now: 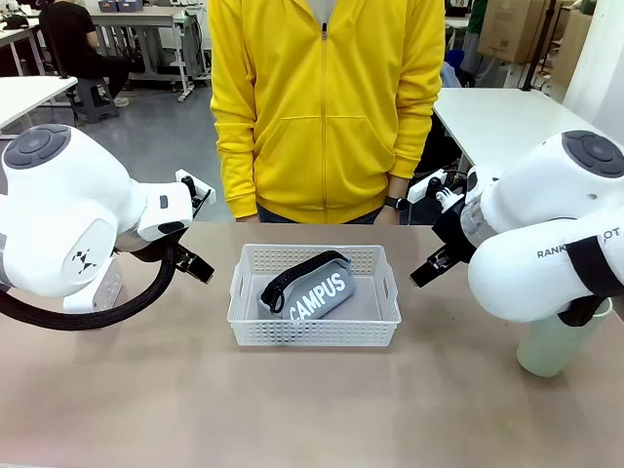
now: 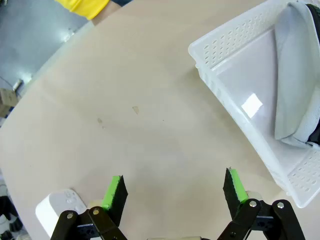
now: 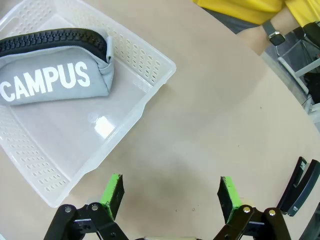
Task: Efficiently arrange items inside the basket to fit them all.
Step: Pick up the Digital clock and place it inside the Organizing basket.
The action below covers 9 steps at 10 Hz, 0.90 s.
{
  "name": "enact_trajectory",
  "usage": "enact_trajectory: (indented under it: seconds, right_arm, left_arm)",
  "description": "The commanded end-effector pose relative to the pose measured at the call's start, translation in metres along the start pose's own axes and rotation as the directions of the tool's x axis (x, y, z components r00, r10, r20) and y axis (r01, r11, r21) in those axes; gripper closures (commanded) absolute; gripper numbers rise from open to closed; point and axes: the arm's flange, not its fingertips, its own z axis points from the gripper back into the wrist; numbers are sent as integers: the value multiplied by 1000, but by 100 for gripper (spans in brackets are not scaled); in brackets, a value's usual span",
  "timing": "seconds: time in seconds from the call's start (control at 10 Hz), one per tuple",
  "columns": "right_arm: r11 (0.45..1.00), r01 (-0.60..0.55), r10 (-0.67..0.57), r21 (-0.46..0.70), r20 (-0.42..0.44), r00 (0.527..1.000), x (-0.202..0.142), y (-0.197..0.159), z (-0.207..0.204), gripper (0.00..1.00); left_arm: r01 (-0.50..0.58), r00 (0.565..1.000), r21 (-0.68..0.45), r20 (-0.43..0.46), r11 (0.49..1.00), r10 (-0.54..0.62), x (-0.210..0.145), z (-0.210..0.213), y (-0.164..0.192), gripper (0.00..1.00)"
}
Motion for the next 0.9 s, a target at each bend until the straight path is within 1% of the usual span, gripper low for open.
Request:
enact_trajectory:
  seconds: [0.0,0.1,0.2,0.3,0.4,0.5,0.6,0.7,0.8]
  right_arm:
    - [1000,14,-13,26,-20,1000,1,-2,2,0]
    - [997,25,-22,80,-40,999,3,-7,12,0]
    - [992,36,-33,118,-22,999,5,-18,42,0]
    - [988,28,-33,152,26,999,4,-31,78,0]
    - [972,30,-44,233,56,997,-2,-46,110,0]
    - [945,54,-78,324,62,995,-13,-63,140,0]
    - [833,201,-220,515,-25,975,-27,-86,177,0]
    - [766,276,-381,580,64,922,-50,-107,206,0]
    - [726,290,-464,624,131,876,-80,-131,231,0]
  left_arm:
    - [0,1000,0,0,1000,0,0,0,0,0]
    - [-23,1000,-49,-7,999,23,-2,11,2,0]
    - [-54,998,-144,35,988,60,-5,42,7,0]
    - [-73,995,-226,50,971,87,-11,76,15,0]
    - [-65,993,-338,75,939,96,-22,107,30,0]
    - [-41,984,-453,135,891,114,-38,140,47,0]
    - [-85,955,-549,194,832,226,-59,176,64,0]
    - [-116,936,-617,194,778,293,-82,198,80,0]
    - [-182,889,-654,210,735,407,-106,217,96,0]
